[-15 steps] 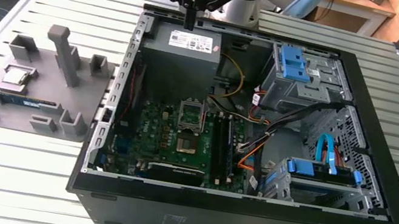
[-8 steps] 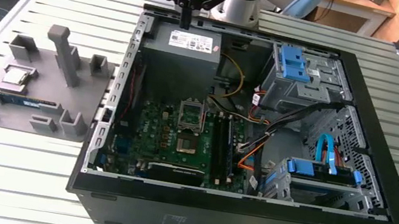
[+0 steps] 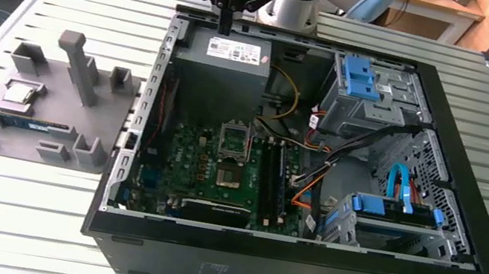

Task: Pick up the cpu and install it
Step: 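Reach for the cpu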

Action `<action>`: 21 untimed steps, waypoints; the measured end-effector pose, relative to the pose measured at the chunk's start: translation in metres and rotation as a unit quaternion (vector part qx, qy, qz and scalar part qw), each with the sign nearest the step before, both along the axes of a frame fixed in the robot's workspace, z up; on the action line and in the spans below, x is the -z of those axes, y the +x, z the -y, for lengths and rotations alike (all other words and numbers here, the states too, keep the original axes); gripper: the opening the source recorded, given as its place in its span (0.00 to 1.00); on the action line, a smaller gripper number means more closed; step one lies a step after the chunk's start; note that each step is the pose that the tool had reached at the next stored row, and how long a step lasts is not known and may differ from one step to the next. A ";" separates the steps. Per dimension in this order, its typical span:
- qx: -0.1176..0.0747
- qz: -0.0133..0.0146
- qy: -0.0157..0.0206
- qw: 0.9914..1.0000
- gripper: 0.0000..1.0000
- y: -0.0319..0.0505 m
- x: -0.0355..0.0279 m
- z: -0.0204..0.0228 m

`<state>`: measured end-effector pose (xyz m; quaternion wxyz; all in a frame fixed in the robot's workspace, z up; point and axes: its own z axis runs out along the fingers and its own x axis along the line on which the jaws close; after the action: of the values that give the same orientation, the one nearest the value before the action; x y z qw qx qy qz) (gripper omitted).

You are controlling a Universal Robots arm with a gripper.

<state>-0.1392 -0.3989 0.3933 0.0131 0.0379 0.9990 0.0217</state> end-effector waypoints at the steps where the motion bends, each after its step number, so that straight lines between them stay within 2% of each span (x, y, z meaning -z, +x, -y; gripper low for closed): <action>1: 0.000 0.000 0.000 1.000 0.11 0.0000 0.0000 0.0000; 8: 0.000 0.000 0.000 1.000 0.11 -0.0022 0.0000 0.0000; 21: 0.000 0.000 0.000 1.000 0.11 -0.0170 0.0001 0.0000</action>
<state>-0.1563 -0.3989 0.3932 0.0131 0.0379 0.9990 0.0217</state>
